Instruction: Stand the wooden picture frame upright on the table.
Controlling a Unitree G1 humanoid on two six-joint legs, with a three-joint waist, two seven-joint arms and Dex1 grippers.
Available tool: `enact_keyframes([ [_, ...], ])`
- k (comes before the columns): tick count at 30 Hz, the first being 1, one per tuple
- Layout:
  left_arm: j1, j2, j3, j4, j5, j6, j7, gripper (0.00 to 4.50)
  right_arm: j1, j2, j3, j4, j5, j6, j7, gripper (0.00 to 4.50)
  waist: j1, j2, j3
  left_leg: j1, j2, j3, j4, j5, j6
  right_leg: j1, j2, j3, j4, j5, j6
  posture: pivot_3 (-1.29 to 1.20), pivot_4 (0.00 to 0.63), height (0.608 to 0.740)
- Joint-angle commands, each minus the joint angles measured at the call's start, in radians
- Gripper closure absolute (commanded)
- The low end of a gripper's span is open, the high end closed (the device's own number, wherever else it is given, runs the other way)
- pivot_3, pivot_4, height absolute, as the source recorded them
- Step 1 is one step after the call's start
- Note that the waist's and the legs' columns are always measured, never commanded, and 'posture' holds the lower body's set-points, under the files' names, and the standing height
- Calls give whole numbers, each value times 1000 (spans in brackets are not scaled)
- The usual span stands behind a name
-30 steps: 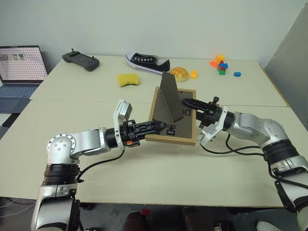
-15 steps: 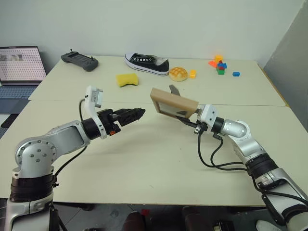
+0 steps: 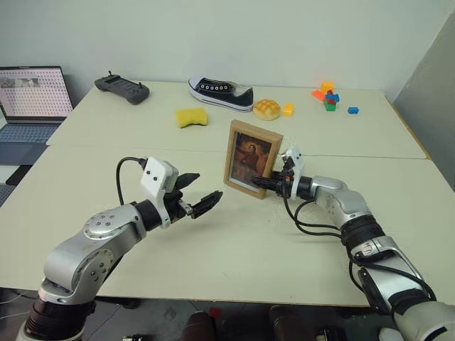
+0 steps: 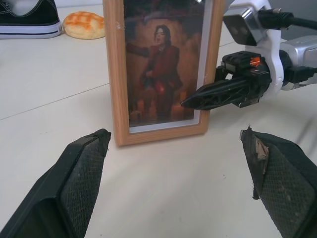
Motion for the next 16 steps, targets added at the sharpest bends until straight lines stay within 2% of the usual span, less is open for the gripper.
enact_keyframes([
  [1, -28, -20, 12, 13, 29, -15, -21, 0, 10, -4, -58, -54, -16, -2, 11, 1350, 0, 0, 0, 0, 0, 0, 0, 0, 0, 0, 0, 0, 0, 0, 0, 0, 150, 740],
  [3, -41, -25, 13, 33, 48, -19, -31, 0, 30, -14, -71, -82, -26, 5, 10, 890, 1, 0, 0, 0, 0, 0, 0, 0, 0, 0, 0, 0, 0, 0, 0, 0, 150, 740],
  [7, -88, -21, 19, 111, 82, -20, -69, 0, 147, -120, -87, -243, -60, 36, 10, 31, 12, 0, 0, -1, 0, -1, 0, 0, 0, 0, 0, -1, 0, 0, 0, 0, 150, 740],
  [13, -161, 24, 16, 252, 178, -48, -136, 0, 320, -284, -163, -584, -77, 93, -28, 31, 9, 0, 0, -1, 0, -1, 0, 0, 0, 0, 0, -1, 0, 0, 0, 0, 150, 740],
  [16, -221, 43, 27, 333, 196, -54, -187, 0, 407, -340, -262, -850, 29, 262, -82, 31, 9, 1, 1, -1, 0, -1, 0, 0, 0, 0, 2, -1, 0, 0, 0, 0, 150, 740],
])
